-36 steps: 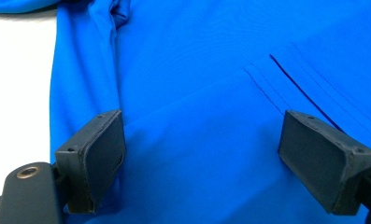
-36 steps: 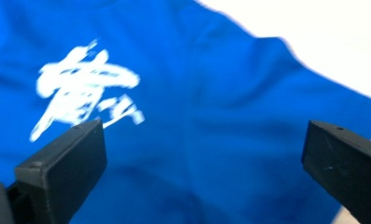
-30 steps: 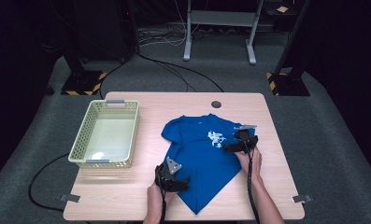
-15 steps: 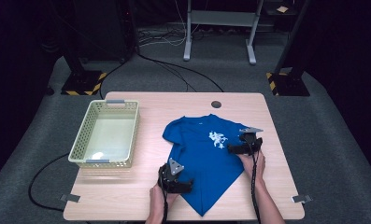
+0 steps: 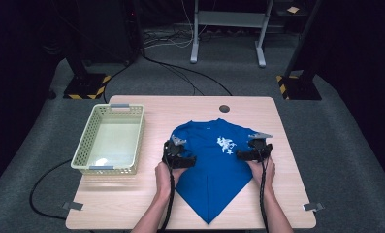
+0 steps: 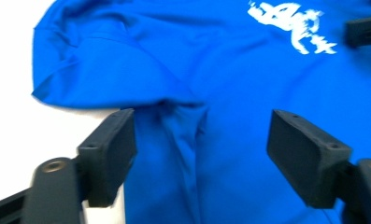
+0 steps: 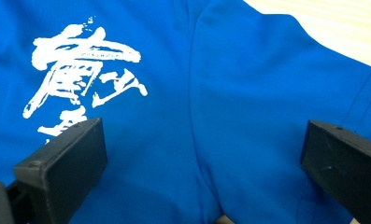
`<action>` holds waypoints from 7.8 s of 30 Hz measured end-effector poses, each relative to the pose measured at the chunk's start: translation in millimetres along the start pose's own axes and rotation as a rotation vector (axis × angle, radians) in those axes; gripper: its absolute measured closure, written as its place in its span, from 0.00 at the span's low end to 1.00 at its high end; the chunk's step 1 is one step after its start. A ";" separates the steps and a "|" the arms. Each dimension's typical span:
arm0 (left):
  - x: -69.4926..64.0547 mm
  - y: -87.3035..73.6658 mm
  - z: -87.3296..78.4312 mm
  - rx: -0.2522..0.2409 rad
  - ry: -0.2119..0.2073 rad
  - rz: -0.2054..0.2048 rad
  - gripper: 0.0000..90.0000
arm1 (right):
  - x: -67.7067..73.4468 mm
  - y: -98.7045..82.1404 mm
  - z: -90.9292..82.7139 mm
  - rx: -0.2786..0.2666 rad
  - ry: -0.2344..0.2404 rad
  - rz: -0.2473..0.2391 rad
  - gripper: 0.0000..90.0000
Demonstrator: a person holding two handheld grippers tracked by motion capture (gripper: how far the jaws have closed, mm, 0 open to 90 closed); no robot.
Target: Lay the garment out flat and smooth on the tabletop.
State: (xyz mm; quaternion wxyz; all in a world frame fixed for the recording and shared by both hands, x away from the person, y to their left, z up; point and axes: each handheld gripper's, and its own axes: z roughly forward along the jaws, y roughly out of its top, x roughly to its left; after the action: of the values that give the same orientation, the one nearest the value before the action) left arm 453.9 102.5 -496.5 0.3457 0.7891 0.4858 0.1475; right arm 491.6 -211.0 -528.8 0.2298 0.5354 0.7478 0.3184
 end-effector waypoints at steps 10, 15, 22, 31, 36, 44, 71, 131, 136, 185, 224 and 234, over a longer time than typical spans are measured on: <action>15.1 4.1 17.9 0.027 0.059 -0.034 0.69 | 0.2 -0.1 -0.3 -0.002 0.002 -0.002 0.01; 28.5 4.8 11.1 0.007 0.047 -0.067 0.79 | 0.1 -0.1 -0.2 -0.002 0.003 -0.001 0.01; 52.7 2.8 1.3 -0.002 0.056 -0.116 0.82 | -0.2 0.1 0.2 -0.003 0.003 0.004 0.01; 77.2 -7.2 -3.8 0.018 0.120 -0.180 0.74 | -1.5 -0.3 -0.3 -0.002 0.004 0.005 0.01; 81.8 -13.1 -5.5 0.027 0.154 -0.197 0.66 | -3.8 -1.4 -1.4 -0.002 0.005 0.003 0.01; 68.5 -8.3 -20.1 -0.030 0.159 -0.155 0.45 | -7.2 -3.0 -3.2 -0.002 0.006 0.004 0.01; 40.5 34.7 45.4 0.040 0.196 0.006 0.72 | -12.4 -5.2 -5.3 -0.002 0.005 0.004 0.01; 99.1 14.6 13.5 -0.026 0.178 -0.291 0.79 | -41.9 -8.2 -9.2 0.004 -0.028 0.039 0.00; 97.5 8.8 5.3 -0.078 0.178 -0.338 0.64 | -41.9 -8.2 -9.2 0.003 -0.029 0.040 0.00; 65.9 16.9 30.0 -0.038 0.103 -0.151 0.21 | -26.8 16.1 -13.2 0.025 -0.007 -0.025 0.00; -3.5 -36.6 -29.2 -0.103 -0.010 0.054 0.14 | 24.7 -34.1 -67.0 0.009 0.125 -0.046 0.00; -12.7 -65.9 -15.7 -0.095 -0.010 0.023 0.13 | 71.9 -49.6 -90.3 -0.009 0.180 -0.063 0.03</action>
State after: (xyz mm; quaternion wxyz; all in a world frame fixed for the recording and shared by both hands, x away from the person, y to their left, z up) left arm 395.0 116.8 -529.3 0.3836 0.7779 0.4675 0.1705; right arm 374.2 -174.8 -502.5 0.1740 0.4797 0.7804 0.3614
